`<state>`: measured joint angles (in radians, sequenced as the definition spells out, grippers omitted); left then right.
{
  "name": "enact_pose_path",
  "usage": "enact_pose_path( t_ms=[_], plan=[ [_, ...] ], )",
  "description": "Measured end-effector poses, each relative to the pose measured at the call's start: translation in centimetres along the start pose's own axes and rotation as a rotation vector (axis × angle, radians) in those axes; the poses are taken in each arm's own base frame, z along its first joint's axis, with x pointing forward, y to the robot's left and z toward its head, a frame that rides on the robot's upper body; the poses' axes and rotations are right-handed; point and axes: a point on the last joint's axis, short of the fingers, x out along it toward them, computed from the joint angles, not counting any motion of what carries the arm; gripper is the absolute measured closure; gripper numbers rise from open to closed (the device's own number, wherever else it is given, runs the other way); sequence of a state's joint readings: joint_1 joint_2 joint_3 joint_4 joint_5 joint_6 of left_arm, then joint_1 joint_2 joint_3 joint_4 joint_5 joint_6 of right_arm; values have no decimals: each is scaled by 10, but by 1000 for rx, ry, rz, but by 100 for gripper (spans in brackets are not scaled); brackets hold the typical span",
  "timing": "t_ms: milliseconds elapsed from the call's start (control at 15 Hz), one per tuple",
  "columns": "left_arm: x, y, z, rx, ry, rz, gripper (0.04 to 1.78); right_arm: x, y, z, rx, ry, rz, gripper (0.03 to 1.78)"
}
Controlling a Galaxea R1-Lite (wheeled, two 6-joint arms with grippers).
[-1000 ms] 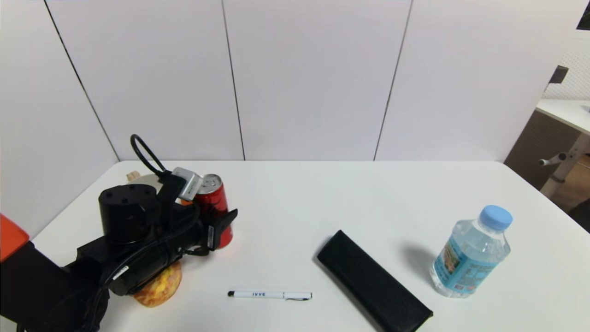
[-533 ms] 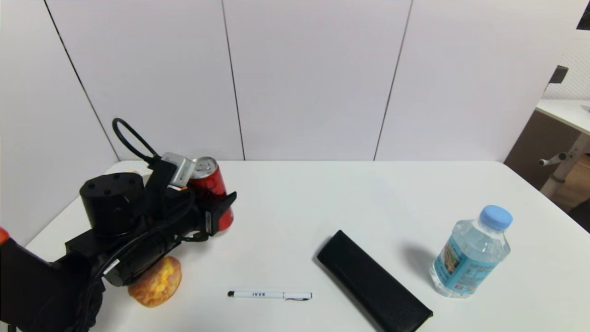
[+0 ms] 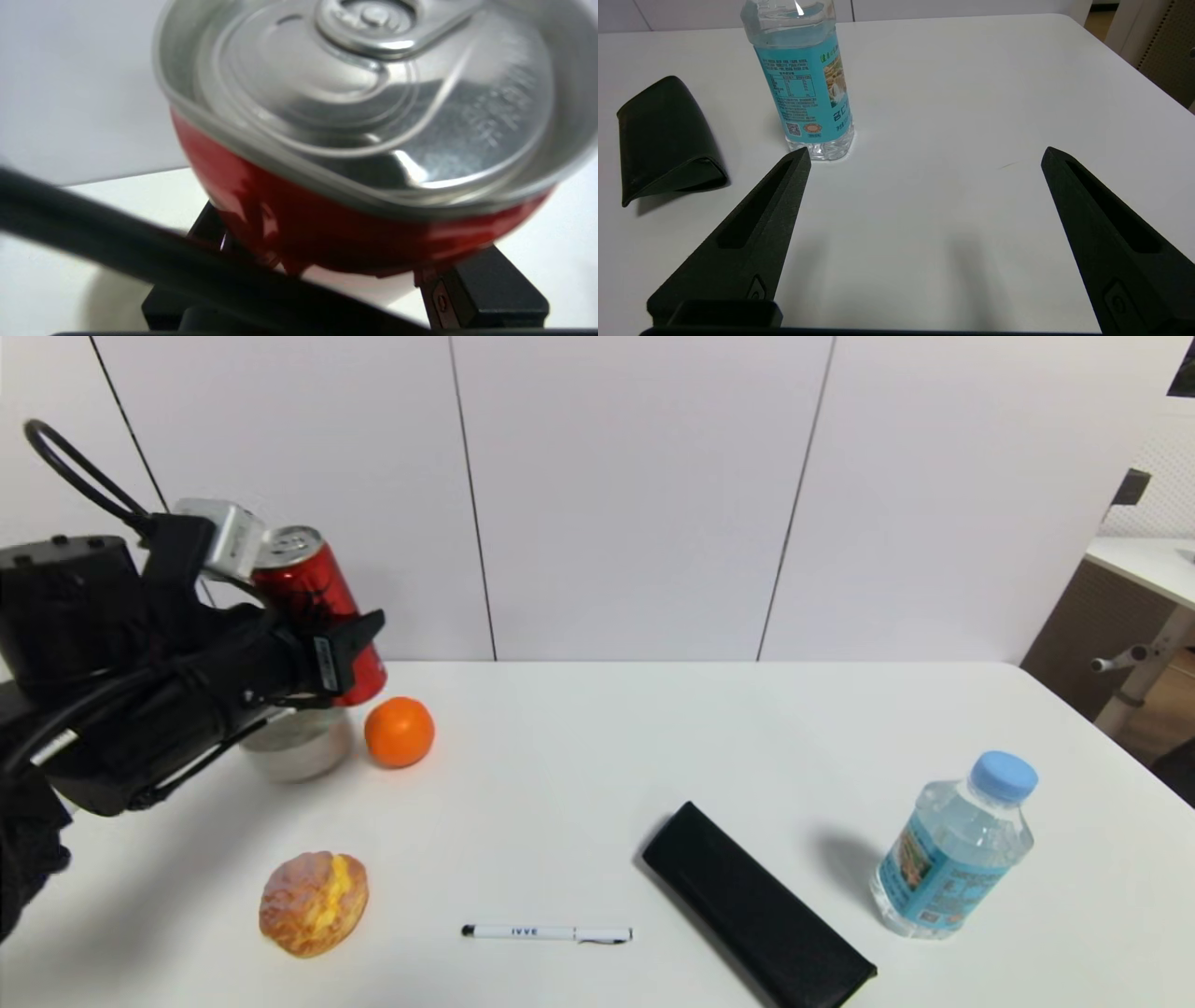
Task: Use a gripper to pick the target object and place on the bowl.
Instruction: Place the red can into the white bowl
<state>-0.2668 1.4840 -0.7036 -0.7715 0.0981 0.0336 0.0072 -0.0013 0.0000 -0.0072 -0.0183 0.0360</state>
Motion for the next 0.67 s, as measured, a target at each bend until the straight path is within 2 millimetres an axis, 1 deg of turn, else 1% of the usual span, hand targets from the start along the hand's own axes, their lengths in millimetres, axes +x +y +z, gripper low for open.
enact_pose_path(
  t_ms=[200,333,467,667],
  plan=[
    [-5,32,17,1,31,123,83,0,0,0,0,0,0,10],
    [-6,50,19,-4,42,196,83,0,0,0,-1,0,0,10],
    [0,61,14,-9,63,237,83,0,0,0,0,0,0,10],
    [17,71,3,-15,102,265,83,0,0,0,0,0,0,10]
  ],
)
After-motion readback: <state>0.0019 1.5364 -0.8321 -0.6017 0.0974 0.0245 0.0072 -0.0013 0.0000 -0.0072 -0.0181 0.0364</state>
